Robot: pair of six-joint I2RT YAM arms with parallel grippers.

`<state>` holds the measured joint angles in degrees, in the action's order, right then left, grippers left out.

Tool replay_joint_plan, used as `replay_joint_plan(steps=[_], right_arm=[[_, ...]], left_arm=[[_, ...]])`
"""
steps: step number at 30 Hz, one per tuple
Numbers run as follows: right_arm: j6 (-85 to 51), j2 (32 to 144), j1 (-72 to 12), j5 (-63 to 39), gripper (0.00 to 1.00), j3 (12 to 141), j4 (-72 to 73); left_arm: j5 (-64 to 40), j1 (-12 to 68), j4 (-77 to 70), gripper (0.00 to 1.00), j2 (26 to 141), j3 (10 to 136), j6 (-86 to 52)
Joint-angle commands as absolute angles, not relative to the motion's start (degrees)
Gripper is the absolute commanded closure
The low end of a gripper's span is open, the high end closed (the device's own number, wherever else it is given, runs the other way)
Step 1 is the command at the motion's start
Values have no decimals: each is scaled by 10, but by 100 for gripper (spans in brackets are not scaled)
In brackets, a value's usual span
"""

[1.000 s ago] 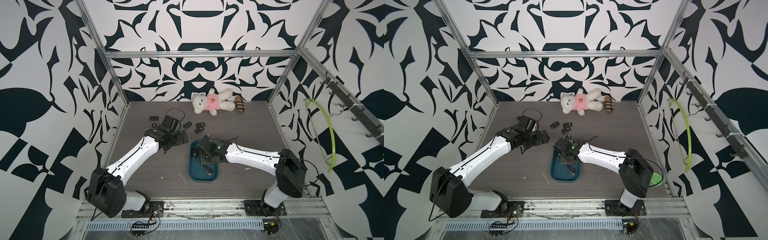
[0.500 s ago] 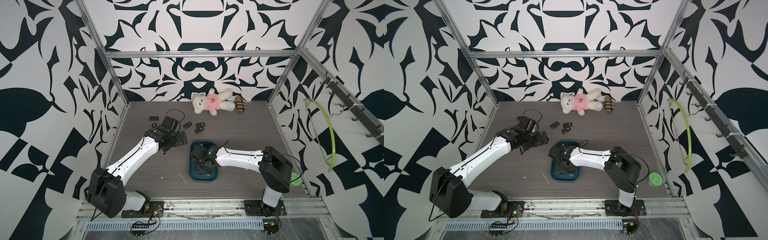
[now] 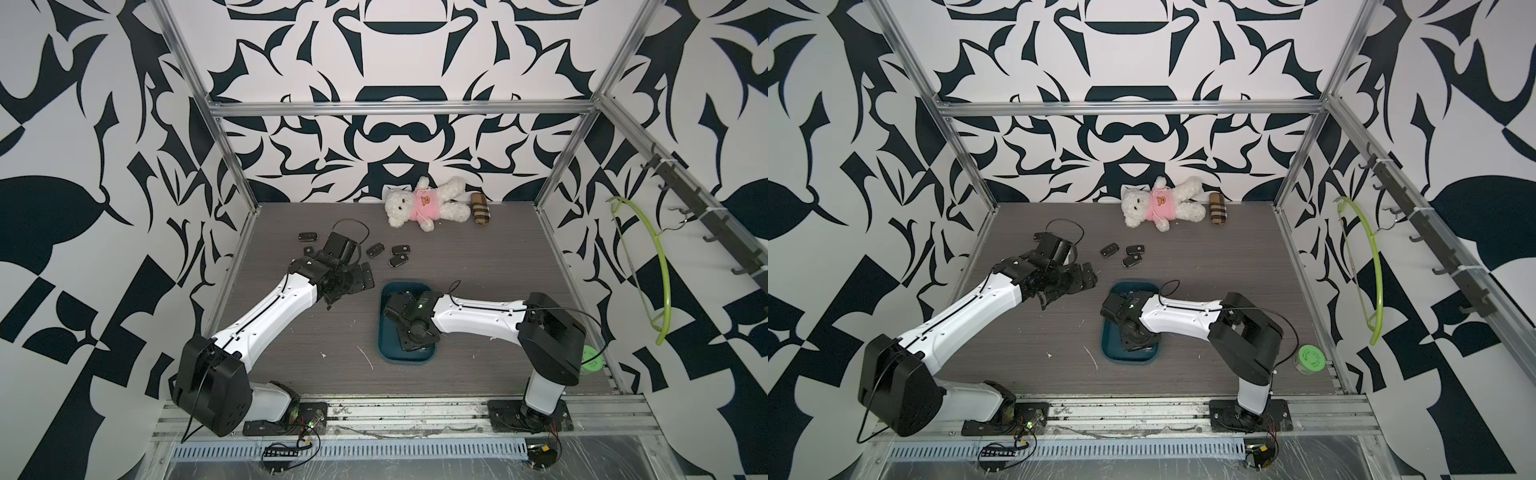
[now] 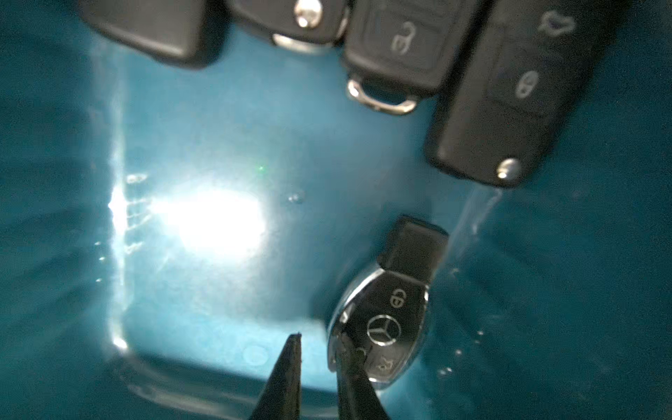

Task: Place the car key into the storage box
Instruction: Adjust the car key in the storage box, then pick up the car key from the center of the board.

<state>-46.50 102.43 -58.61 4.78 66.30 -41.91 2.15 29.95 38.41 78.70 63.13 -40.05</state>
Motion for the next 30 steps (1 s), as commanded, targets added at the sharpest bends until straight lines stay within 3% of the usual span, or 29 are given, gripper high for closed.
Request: replay_joint_plan(steps=[1, 11, 16, 25, 28, 30], right_arm=[[-458, 1001, -582, 68, 78, 671, -439], [-432, 955, -573, 98, 71, 701, -433], [-410, 900, -543, 125, 51, 698, -407], [-371, 817, -473, 111, 21, 671, -347], [-366, 801, -443, 83, 1, 664, -331], [-364, 796, -423, 68, 1, 662, -321]], left_arm=[[23, 297, 391, 1, 778, 621, -402], [20, 297, 371, 1, 807, 635, -394], [13, 297, 357, 0, 862, 682, -360], [50, 287, 364, 14, 1000, 817, -251], [50, 274, 366, 19, 1050, 859, -219], [47, 267, 372, 22, 1087, 890, -195]])
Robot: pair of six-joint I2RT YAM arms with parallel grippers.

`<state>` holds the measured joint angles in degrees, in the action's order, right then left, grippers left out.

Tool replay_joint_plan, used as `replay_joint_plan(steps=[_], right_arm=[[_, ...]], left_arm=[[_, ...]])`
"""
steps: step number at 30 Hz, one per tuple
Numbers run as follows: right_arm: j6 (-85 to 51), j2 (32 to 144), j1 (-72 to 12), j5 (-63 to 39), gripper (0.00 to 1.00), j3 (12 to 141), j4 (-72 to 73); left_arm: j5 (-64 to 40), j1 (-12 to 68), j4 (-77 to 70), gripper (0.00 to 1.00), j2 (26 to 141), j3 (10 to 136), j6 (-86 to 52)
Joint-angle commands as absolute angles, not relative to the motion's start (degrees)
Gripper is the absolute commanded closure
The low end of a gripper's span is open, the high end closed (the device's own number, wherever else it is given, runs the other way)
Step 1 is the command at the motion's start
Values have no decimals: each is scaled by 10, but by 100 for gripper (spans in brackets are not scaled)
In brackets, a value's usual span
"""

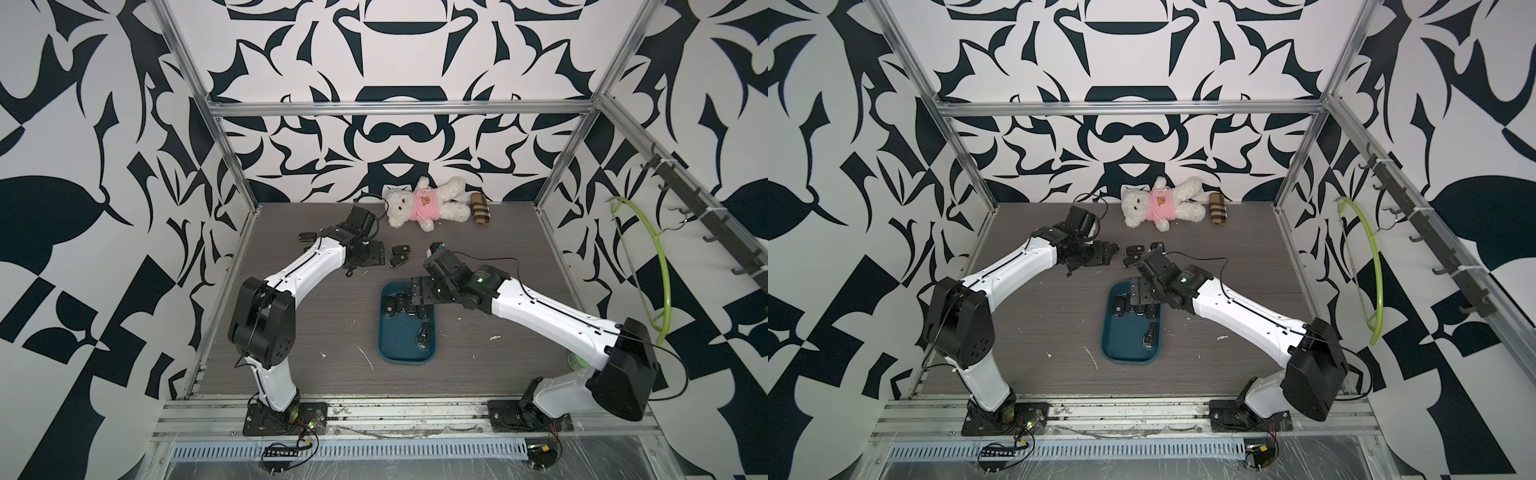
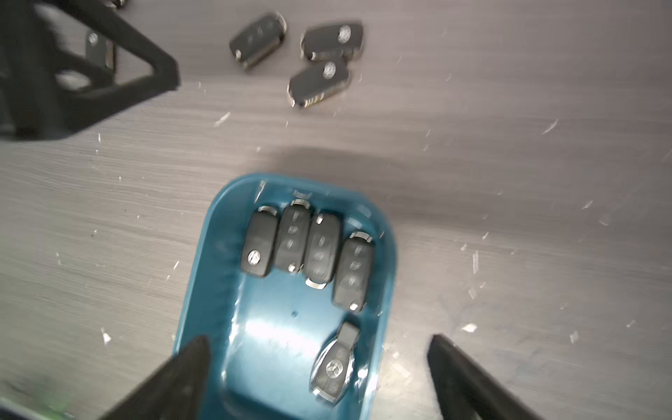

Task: Place the car key into the storage box
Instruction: Pick up the car key from the center of the board.

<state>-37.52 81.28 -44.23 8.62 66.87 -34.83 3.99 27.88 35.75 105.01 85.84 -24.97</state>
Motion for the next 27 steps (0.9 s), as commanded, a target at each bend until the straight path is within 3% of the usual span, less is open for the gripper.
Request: replay_joint_plan(steps=[1, 6, 18, 27], right_arm=[[-363, 797, -416, 62, 1, 662, -318], [-353, 807, -387, 38, 1, 669, -310], [-338, 846, -348, -7, 1, 695, -302], [-343, 863, -334, -29, 1, 699, -291]], left_arm=[[46, 266, 374, 24, 1103, 903, -183], [48, 264, 393, 31, 1183, 977, -103], [72, 259, 412, 28, 1318, 1122, -42], [4, 245, 427, 29, 1367, 1160, -11]])
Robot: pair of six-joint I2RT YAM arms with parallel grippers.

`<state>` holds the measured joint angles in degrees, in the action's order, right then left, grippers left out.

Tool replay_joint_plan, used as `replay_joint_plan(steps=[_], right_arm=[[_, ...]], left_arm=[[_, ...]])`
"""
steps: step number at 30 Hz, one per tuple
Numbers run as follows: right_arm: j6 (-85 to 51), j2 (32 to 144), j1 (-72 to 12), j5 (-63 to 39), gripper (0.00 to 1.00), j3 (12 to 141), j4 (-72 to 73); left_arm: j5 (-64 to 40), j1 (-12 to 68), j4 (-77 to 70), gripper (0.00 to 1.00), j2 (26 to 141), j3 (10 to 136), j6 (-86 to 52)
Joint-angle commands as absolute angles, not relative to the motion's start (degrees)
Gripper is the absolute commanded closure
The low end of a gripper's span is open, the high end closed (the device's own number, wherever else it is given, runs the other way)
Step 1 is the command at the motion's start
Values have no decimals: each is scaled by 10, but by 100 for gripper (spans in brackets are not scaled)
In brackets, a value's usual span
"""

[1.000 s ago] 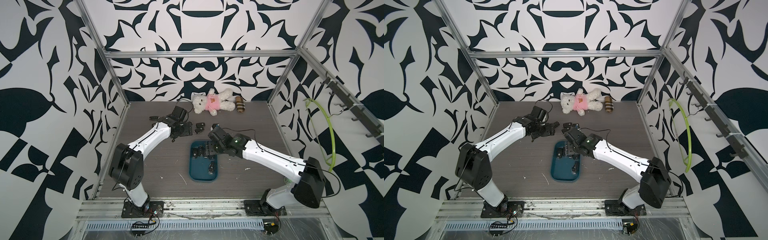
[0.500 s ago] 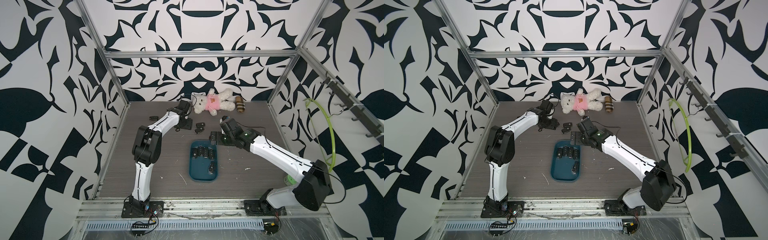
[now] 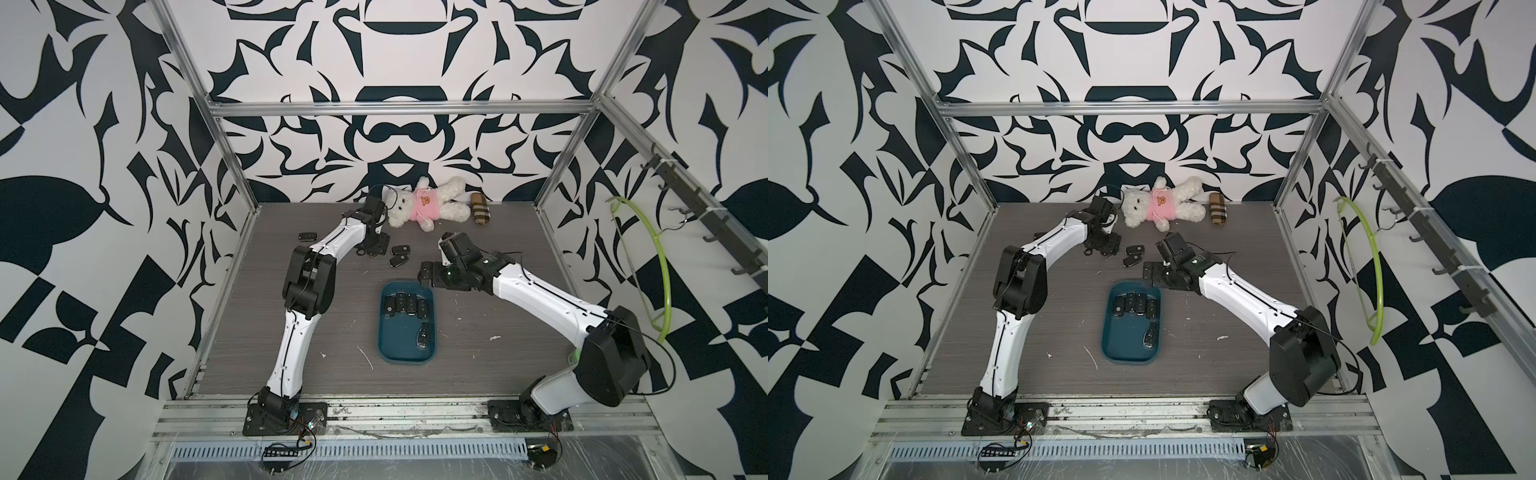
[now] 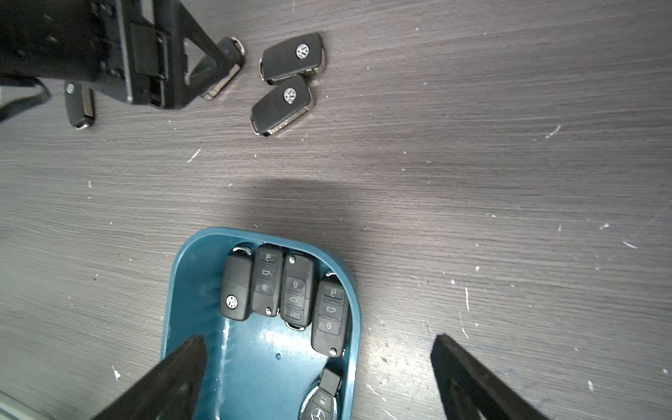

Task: Place the car key into the storage box
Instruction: Pick up the car key from the center of the board.

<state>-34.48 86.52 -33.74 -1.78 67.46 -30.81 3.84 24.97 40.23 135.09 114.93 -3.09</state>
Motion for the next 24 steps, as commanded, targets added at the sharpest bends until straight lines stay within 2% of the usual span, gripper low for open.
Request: replay_joint_plan(steps=[1, 6, 14, 20, 24], right_arm=[[-343, 864, -332, -29, 1, 700, -292], [-344, 868, -329, -32, 1, 701, -293], [-349, 877, -327, -43, 1, 701, -285], [-356, 871, -327, -47, 1, 691, -280], [-358, 868, -327, -47, 1, 683, -277]], left_arm=[[3, 244, 428, 29, 1370, 1160, -11], [15, 244, 431, 30, 1384, 1163, -10], [44, 245, 437, 40, 1409, 1193, -23], [40, 245, 441, 63, 1409, 1198, -35], [37, 245, 434, 63, 1380, 1168, -56]])
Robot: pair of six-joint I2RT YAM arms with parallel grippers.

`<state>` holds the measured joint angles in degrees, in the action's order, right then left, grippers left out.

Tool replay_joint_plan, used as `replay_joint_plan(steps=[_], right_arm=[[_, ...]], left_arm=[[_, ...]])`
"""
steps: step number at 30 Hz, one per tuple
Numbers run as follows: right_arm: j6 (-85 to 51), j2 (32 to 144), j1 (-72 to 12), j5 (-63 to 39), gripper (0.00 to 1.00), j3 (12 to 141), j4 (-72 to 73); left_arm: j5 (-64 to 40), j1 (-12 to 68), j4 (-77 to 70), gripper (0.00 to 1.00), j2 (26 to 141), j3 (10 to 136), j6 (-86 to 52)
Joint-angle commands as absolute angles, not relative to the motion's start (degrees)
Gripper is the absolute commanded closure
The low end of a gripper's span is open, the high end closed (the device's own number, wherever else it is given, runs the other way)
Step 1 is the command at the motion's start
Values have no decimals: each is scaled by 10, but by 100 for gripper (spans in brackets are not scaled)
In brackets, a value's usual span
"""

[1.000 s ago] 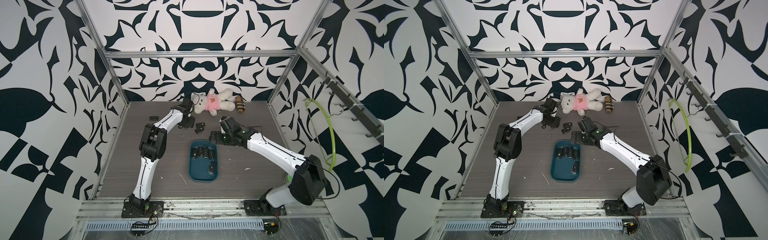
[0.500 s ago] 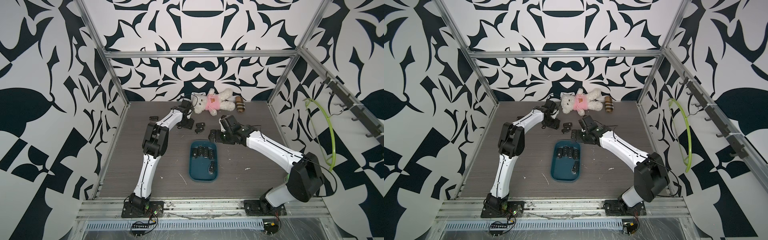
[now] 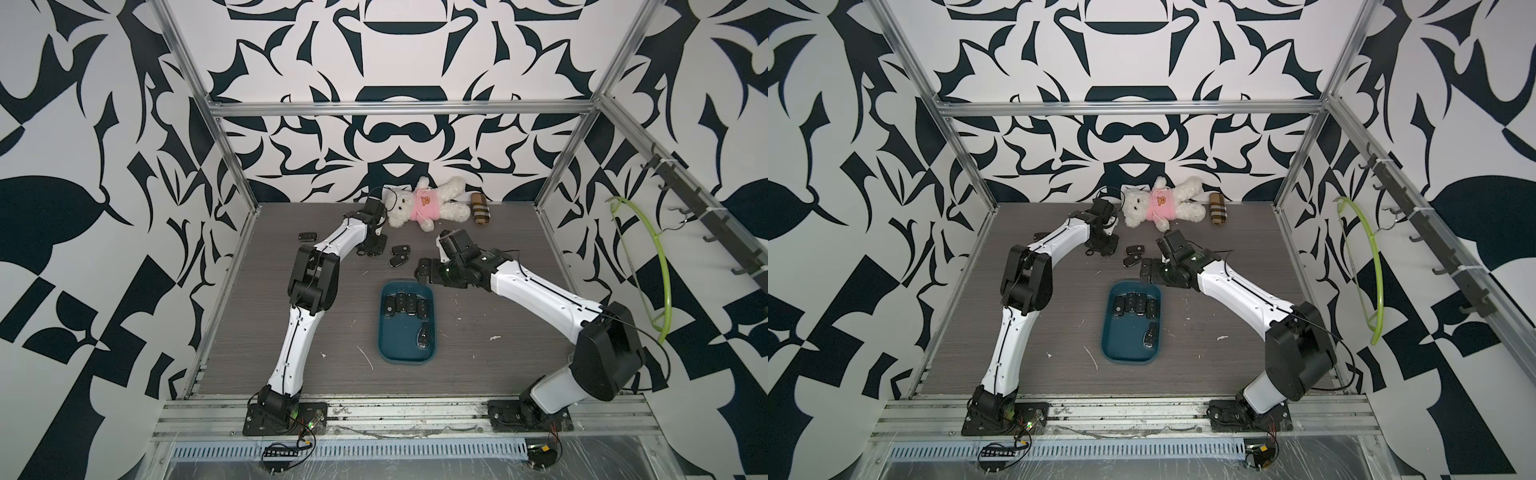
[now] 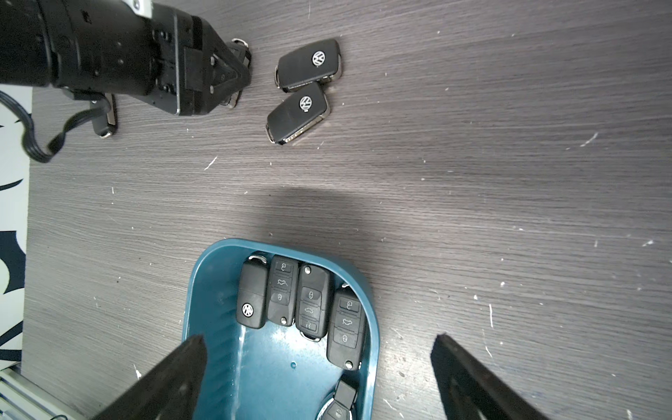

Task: Place the car key into the storage box
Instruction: Pick up the car key from the center of the board.

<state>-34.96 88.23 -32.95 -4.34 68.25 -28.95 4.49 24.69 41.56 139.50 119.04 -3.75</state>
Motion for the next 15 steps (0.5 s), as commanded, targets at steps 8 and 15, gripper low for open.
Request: replay_joint_plan(steps=[8, 15], right_arm=[[-355, 870, -327, -66, 1, 678, -262], [-340, 867, -326, -88, 1, 671, -254]], left_arm=[[24, 246, 407, 64, 1262, 1065, -135], [33, 275, 389, 65, 1134, 944, -212]])
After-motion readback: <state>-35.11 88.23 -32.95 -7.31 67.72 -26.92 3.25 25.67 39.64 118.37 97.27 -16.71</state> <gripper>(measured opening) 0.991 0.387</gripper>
